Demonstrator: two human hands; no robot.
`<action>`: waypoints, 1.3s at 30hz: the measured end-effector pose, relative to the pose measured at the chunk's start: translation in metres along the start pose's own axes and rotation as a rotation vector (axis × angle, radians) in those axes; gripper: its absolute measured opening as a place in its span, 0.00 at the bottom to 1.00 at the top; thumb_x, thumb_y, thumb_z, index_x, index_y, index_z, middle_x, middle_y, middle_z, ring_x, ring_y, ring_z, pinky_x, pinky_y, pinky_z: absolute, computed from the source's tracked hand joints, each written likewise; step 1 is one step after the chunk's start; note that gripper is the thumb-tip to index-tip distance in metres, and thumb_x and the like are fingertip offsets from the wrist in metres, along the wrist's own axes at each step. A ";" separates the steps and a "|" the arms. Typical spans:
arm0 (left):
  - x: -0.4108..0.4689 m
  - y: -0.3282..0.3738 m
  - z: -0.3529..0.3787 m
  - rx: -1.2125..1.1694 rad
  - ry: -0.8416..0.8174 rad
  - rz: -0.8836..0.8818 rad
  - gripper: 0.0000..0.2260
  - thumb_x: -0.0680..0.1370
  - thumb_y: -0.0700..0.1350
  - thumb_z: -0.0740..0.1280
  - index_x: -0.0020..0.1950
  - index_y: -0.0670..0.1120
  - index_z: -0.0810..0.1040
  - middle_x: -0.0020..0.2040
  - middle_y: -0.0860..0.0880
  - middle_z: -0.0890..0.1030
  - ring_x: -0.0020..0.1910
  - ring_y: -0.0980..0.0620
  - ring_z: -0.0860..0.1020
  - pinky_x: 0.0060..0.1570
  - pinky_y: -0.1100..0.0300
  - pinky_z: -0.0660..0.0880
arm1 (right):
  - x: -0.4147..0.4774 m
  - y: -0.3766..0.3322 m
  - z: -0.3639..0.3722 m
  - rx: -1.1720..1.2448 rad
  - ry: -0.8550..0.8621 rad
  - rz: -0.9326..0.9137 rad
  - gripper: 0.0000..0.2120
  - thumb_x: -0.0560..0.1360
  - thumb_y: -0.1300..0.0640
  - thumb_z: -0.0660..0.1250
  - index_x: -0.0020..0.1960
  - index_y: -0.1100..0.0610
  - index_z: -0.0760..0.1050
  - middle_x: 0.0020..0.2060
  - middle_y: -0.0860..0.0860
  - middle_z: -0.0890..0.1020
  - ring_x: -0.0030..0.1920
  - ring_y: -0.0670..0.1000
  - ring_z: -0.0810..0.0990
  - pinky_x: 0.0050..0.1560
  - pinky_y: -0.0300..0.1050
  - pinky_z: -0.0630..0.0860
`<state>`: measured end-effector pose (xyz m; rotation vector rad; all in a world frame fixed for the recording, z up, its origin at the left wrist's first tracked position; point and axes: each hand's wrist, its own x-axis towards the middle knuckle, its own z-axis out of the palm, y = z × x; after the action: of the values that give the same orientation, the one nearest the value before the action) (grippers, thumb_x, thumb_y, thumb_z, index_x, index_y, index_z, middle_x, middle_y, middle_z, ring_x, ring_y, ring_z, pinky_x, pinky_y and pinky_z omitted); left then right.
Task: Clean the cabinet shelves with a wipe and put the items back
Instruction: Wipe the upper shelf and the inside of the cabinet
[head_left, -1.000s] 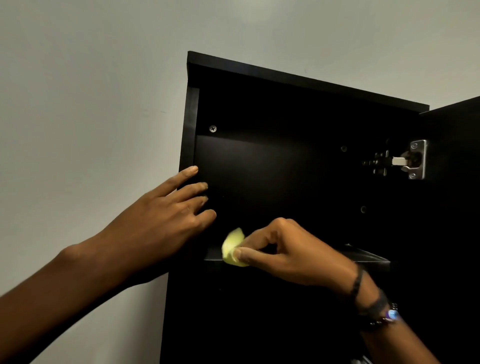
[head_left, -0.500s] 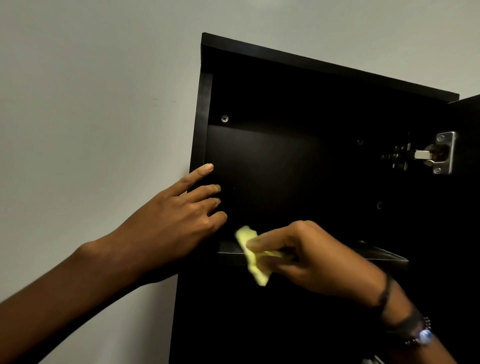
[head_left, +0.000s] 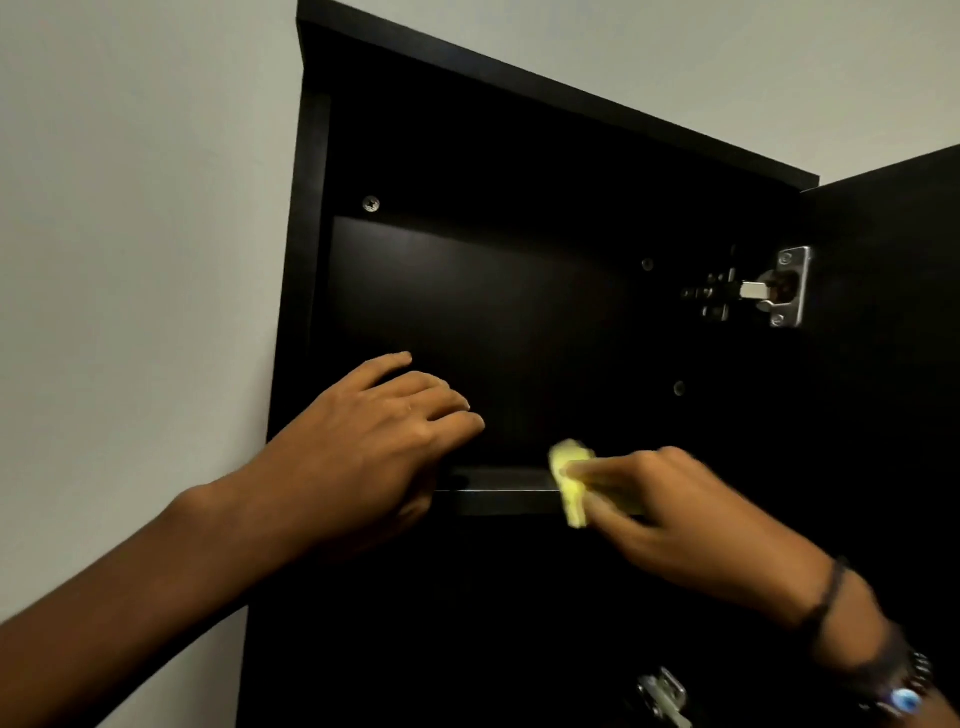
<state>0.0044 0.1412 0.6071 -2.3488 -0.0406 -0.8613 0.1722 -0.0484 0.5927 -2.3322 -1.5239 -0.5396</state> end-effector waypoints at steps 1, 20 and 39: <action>0.005 0.003 0.003 -0.028 0.010 -0.012 0.22 0.65 0.51 0.62 0.58 0.51 0.78 0.52 0.52 0.83 0.53 0.52 0.81 0.59 0.51 0.69 | -0.006 0.017 -0.006 -0.021 -0.034 0.110 0.15 0.78 0.47 0.59 0.60 0.50 0.76 0.52 0.51 0.80 0.53 0.51 0.79 0.57 0.48 0.75; 0.031 0.013 0.030 -0.402 -0.078 -0.176 0.20 0.79 0.45 0.56 0.71 0.58 0.61 0.66 0.56 0.69 0.64 0.59 0.67 0.65 0.63 0.65 | 0.047 0.046 -0.015 0.035 -0.173 0.148 0.13 0.76 0.48 0.61 0.53 0.53 0.79 0.48 0.53 0.82 0.46 0.49 0.80 0.48 0.44 0.77; 0.028 0.011 0.033 -0.415 -0.062 -0.217 0.21 0.78 0.43 0.56 0.71 0.55 0.63 0.64 0.54 0.71 0.62 0.56 0.69 0.65 0.60 0.67 | 0.019 0.054 -0.014 0.117 -0.142 0.194 0.14 0.80 0.51 0.56 0.58 0.51 0.77 0.41 0.47 0.78 0.37 0.44 0.76 0.38 0.38 0.74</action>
<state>0.0476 0.1467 0.5981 -2.7980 -0.1584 -0.9751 0.2264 -0.0605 0.6113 -2.4351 -1.3278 -0.2349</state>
